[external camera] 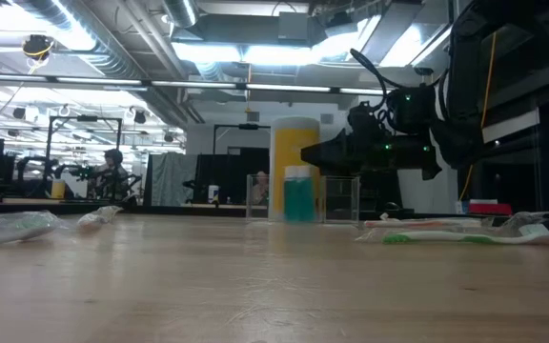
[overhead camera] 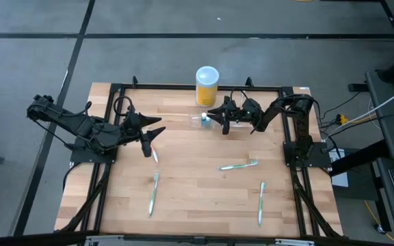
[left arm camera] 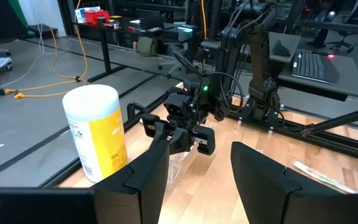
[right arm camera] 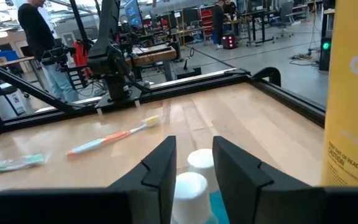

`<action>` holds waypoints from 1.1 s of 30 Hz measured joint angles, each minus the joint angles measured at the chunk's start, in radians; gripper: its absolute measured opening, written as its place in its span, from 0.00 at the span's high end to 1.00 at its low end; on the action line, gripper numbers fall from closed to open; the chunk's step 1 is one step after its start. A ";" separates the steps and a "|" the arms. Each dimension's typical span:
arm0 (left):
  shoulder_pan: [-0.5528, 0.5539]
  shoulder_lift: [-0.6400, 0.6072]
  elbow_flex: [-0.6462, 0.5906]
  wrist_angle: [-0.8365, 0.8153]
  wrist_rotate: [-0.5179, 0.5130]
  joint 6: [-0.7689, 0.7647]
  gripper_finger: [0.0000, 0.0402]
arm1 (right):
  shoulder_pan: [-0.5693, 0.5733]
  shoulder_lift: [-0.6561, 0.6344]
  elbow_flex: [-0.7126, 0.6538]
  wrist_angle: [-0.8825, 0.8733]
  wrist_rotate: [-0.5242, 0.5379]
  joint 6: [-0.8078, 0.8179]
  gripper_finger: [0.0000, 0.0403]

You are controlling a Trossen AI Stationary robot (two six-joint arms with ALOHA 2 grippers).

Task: Pick & Place toothbrushing station
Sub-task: Put the bottom left orange toothbrush into the transparent organizer

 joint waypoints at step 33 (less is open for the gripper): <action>0.117 0.208 -0.015 -1.180 0.340 -1.553 0.57 | 0.259 -0.648 -0.001 -0.253 0.201 0.368 0.74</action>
